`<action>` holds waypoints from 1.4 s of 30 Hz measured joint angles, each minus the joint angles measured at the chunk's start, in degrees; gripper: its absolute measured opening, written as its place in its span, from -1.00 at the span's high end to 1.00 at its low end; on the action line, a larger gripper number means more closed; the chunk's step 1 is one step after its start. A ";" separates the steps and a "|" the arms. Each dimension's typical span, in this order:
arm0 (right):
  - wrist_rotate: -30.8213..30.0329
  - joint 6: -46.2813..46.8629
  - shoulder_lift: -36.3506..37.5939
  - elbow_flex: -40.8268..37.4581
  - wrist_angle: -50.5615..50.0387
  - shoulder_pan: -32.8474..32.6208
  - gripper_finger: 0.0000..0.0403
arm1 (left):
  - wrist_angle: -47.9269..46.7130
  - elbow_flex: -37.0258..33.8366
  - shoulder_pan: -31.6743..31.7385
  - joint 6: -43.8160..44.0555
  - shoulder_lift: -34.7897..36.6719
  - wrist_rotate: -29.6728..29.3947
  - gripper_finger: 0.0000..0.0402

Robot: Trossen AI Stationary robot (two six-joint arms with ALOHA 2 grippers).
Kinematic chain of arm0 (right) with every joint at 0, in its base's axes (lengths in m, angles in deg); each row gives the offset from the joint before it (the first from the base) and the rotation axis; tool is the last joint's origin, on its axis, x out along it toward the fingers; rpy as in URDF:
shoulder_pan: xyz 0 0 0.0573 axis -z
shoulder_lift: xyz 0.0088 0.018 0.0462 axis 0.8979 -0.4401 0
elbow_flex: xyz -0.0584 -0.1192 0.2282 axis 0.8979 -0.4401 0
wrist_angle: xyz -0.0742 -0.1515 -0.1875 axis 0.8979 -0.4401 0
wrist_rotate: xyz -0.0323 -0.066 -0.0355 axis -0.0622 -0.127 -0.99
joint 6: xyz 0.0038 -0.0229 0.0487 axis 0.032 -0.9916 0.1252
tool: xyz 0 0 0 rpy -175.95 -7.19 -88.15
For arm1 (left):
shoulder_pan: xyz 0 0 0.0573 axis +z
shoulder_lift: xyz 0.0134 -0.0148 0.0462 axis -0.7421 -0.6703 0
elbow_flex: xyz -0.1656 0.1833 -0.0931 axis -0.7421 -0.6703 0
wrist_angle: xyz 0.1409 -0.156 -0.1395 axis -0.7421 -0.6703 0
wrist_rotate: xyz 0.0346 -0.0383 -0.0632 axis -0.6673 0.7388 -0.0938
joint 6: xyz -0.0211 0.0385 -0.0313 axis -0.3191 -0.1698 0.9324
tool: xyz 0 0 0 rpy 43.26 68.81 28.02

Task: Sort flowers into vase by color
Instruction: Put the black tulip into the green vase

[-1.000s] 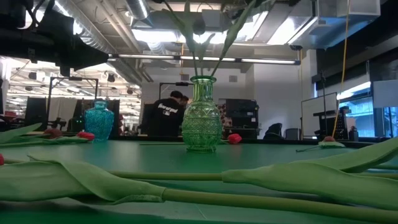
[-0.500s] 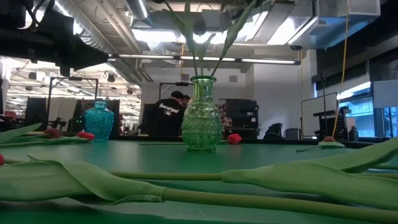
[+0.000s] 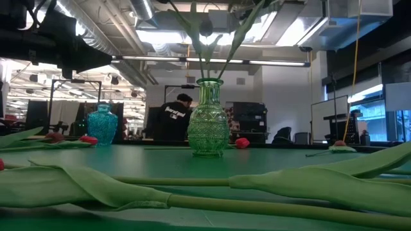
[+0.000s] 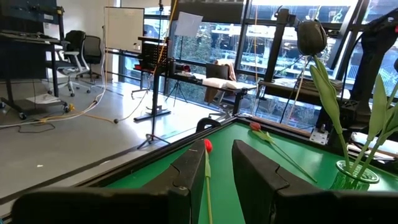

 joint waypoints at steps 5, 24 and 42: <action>6.40 4.79 -1.19 -11.09 14.57 -1.07 0.13 | 0.00 -0.01 0.00 0.02 0.02 0.02 0.61; 23.07 12.75 -1.86 -28.48 34.24 -0.99 0.14 | 0.01 -0.01 0.00 0.01 0.01 0.00 0.61; 13.10 10.33 -3.10 -23.62 38.59 -0.70 0.86 | 0.00 -0.01 0.00 0.00 0.01 0.00 0.61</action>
